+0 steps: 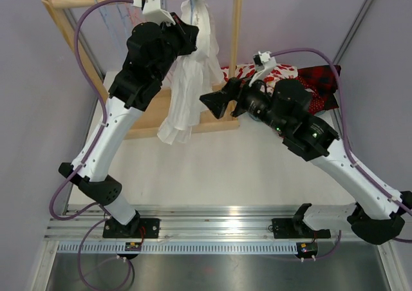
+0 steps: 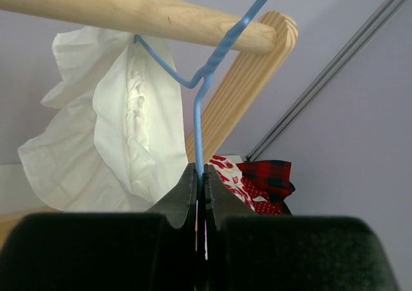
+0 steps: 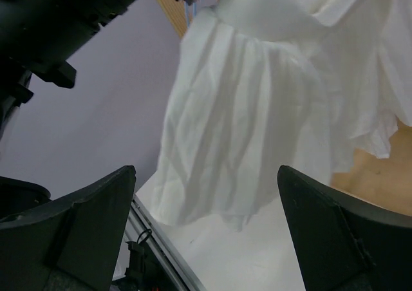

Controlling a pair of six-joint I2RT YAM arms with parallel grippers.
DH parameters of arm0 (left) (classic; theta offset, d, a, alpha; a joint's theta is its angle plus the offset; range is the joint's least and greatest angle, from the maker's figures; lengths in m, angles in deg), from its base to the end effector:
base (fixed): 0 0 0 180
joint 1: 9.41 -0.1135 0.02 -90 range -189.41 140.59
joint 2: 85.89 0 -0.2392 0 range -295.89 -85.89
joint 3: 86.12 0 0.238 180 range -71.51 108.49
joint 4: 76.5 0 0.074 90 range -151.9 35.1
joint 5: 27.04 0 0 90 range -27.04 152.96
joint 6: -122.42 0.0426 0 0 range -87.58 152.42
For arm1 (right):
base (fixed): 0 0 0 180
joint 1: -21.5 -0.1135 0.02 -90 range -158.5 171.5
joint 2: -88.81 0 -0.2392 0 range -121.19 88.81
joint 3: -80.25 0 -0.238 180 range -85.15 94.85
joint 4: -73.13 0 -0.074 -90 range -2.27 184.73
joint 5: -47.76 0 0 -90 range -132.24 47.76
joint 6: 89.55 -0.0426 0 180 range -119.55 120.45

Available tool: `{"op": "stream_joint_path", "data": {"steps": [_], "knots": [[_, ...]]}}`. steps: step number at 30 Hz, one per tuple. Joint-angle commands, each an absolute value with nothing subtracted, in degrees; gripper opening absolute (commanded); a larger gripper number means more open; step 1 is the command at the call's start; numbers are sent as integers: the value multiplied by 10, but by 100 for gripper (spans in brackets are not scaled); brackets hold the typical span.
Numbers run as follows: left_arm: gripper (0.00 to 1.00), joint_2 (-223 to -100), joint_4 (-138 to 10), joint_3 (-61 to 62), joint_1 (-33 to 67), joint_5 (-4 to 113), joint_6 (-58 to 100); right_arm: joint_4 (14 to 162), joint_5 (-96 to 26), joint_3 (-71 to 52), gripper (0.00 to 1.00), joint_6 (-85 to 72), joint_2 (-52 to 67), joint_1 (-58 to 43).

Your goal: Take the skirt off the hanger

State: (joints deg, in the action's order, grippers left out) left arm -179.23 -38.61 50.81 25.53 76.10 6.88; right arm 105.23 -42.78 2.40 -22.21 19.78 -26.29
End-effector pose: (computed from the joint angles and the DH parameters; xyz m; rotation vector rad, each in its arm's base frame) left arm 0.2689 -0.1760 0.5279 -0.0673 1.5102 -0.6852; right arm 0.1685 0.1851 0.4690 -0.3480 1.5974 0.9536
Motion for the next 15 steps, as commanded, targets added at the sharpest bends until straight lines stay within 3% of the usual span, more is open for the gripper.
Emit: {"op": "stream_joint_path", "data": {"steps": [1,3,6,7,9,12,13,14,15], "knots": [[0,-1770,-443,509,260,754,59,1049,-511,85,100,-196,148,-328],[0,-1770,-441,508,260,752,56,1049,-524,112,100,-191,118,-354],[0,-1769,-434,510,260,745,50,1048,-555,133,88,-188,85,-391],[0,-1767,-434,510,260,742,49,1047,-566,133,67,-190,79,-396],[0,-1764,-431,509,260,734,45,1046,-581,129,53,-202,66,-400],[0,-1753,-427,509,259,726,44,1047,-603,114,41,-206,59,-401],[0,-1750,-427,508,260,724,44,1043,-611,108,33,-206,59,-401],[0,-1748,-427,506,260,722,44,1041,-616,96,12,-208,61,-402],[0,-1742,-427,506,259,722,44,1038,-618,91,1,-209,62,-403]]}}
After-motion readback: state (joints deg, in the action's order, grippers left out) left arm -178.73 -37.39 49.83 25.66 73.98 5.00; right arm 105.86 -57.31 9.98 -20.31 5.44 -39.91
